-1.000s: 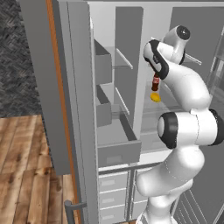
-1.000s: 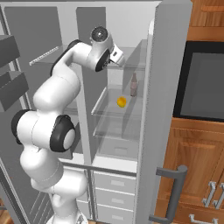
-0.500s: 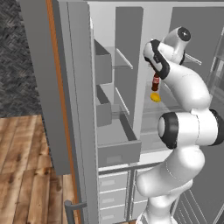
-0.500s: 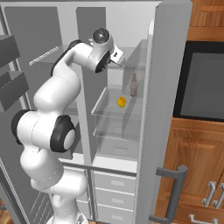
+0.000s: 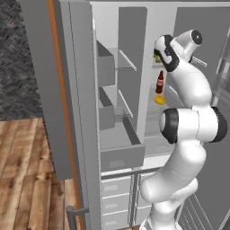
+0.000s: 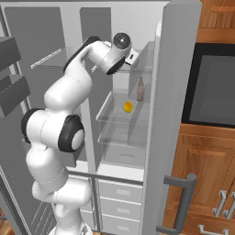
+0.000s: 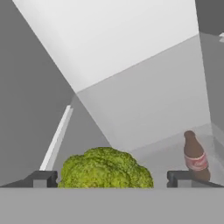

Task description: Take the broccoli and mango from the fridge shelf and place them in the freezer drawer to begin freezing them.

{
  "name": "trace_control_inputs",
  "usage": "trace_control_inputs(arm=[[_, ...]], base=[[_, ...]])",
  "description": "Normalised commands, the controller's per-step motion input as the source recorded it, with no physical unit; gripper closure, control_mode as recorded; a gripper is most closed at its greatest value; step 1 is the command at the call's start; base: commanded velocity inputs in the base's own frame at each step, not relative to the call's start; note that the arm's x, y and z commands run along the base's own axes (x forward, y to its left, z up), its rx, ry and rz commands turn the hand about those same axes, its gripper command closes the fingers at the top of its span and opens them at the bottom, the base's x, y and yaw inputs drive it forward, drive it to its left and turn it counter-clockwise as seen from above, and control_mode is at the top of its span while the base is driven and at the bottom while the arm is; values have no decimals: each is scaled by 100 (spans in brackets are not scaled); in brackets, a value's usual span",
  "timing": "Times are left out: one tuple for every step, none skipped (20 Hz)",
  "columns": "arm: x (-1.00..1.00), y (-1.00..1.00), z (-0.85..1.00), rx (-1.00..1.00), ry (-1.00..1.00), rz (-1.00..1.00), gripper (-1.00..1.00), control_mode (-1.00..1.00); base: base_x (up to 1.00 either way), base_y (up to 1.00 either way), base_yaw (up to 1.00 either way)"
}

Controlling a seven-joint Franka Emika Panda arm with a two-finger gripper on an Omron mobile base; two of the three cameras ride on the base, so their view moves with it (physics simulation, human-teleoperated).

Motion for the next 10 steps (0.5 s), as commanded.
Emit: trace_control_inputs(arm=[[72, -20, 0, 3, 4, 14, -100, -100], [70, -6, -5, 0, 7, 12, -100, -100], [74, 0, -11, 0, 12, 8, -100, -100], [63, 0, -21, 0, 12, 6, -100, -100], [56, 13, -29, 0, 15, 3, -100, -100], [40, 15, -34, 0, 14, 4, -100, -100], [32, 19, -33, 0, 16, 4, -100, -100], [15, 22, -36, 0, 14, 5, -100, -100], [0, 45, -40, 0, 9, 7, -100, -100], [0, 43, -39, 0, 4, 9, -100, -100]], base=[[0, 0, 0], [0, 0, 0], [0, 0, 0], [0, 0, 0], [0, 0, 0], [0, 0, 0], [0, 0, 0], [0, 0, 0], [0, 0, 0], [0, 0, 0]])
